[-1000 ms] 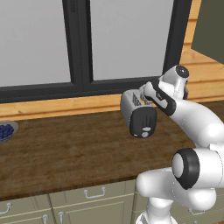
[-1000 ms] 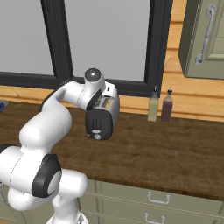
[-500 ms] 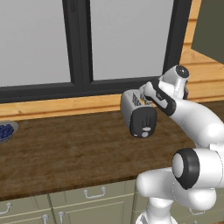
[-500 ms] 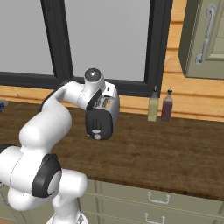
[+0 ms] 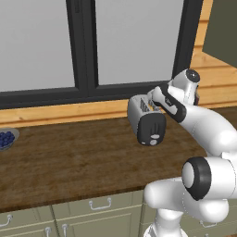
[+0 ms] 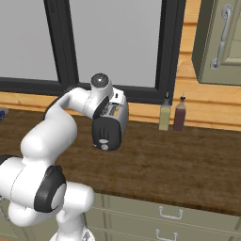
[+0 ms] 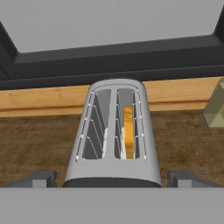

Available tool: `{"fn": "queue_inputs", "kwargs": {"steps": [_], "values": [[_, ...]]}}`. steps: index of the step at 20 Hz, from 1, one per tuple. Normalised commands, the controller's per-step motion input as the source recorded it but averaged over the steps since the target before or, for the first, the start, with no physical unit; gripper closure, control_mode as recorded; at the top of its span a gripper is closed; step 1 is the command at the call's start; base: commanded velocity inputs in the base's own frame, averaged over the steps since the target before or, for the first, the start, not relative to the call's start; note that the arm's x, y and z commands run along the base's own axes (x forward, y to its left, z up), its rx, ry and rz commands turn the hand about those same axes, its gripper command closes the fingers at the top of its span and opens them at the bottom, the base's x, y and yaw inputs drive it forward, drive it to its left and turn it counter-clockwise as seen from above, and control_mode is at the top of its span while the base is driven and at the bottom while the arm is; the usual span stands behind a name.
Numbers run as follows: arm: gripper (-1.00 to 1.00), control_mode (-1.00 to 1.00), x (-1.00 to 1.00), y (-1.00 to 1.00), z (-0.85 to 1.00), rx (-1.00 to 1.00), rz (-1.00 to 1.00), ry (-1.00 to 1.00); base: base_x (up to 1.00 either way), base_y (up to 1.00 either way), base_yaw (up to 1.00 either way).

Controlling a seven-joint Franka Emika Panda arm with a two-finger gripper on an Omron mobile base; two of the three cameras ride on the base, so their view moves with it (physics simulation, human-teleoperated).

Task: Start the toaster. Once the lever pops up, take the bread to the plate on the dining counter.

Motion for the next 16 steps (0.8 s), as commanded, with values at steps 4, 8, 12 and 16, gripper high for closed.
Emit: {"fn": "queue_inputs", "kwargs": {"steps": [4,8,12,16], "values": [[-1.0,-1.0,0.0,0.0,0.0,0.0,0.0,0.0,0.0,0.0,0.0],[-1.0,-1.0,0.0,0.0,0.0,0.0,0.0,0.0,0.0,0.0,0.0],[-1.0,-1.0,0.0,0.0,0.0,0.0,0.0,0.0,0.0,0.0,0.0],[-1.0,-1.0,0.0,0.0,0.0,0.0,0.0,0.0,0.0,0.0,0.0]]}}
